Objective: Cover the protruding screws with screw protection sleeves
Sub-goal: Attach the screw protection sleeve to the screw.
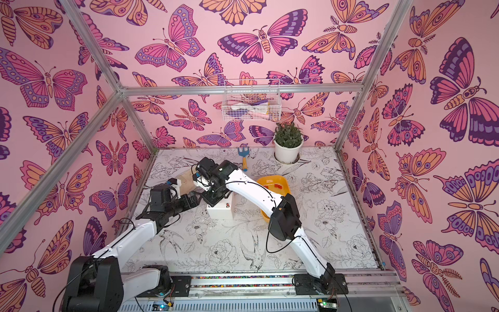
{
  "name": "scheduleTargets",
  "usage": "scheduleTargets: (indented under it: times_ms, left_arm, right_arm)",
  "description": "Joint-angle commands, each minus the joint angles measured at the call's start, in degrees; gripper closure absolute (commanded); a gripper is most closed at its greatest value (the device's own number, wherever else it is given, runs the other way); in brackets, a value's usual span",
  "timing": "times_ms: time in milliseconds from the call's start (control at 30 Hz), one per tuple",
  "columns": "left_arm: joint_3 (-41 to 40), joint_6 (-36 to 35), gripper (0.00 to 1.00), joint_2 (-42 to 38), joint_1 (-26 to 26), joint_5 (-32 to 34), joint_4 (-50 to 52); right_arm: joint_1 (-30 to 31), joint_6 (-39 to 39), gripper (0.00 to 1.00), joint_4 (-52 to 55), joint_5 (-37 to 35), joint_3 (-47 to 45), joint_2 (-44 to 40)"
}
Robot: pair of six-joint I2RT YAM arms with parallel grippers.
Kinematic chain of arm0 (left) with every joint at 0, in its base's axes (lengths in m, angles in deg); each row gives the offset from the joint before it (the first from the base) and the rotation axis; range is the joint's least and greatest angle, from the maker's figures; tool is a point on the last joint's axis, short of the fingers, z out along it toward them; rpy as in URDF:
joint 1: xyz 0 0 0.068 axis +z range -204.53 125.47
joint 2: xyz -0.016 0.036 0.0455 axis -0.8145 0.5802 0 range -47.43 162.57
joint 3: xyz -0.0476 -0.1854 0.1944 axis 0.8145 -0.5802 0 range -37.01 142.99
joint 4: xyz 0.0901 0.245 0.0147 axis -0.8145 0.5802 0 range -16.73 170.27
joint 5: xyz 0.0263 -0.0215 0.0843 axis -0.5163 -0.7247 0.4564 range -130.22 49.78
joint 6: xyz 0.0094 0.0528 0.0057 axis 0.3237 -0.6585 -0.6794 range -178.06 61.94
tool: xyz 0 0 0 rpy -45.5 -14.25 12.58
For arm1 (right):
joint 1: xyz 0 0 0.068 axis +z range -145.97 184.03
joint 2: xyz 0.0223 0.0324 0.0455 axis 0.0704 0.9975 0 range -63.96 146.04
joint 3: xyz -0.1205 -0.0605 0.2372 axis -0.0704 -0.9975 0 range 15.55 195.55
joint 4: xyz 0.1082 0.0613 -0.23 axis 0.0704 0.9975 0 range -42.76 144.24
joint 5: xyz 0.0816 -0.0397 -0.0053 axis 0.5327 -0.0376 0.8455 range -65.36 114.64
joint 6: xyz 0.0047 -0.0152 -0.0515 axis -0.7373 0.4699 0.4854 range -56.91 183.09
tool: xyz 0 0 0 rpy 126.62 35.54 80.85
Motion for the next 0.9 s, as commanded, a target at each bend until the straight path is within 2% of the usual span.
scheduleTargets:
  times_ms: [0, 400, 867]
  left_arm:
    - [-0.99, -0.25, 0.01, -0.68, 0.35, -0.51, 0.35]
    - [-0.91, -0.25, 0.01, -0.51, 0.37, -0.49, 0.33]
    - [-0.61, -0.07, 0.01, -0.85, 0.39, -0.24, 0.31]
  right_arm:
    - [0.43, 0.51, 0.90, 1.38, 0.55, 2.12, 1.91]
    - [0.34, 0.51, 0.88, 1.80, 1.02, 3.20, 2.66]
    - [0.34, -0.09, 0.71, 0.57, -0.56, 2.49, -0.21]
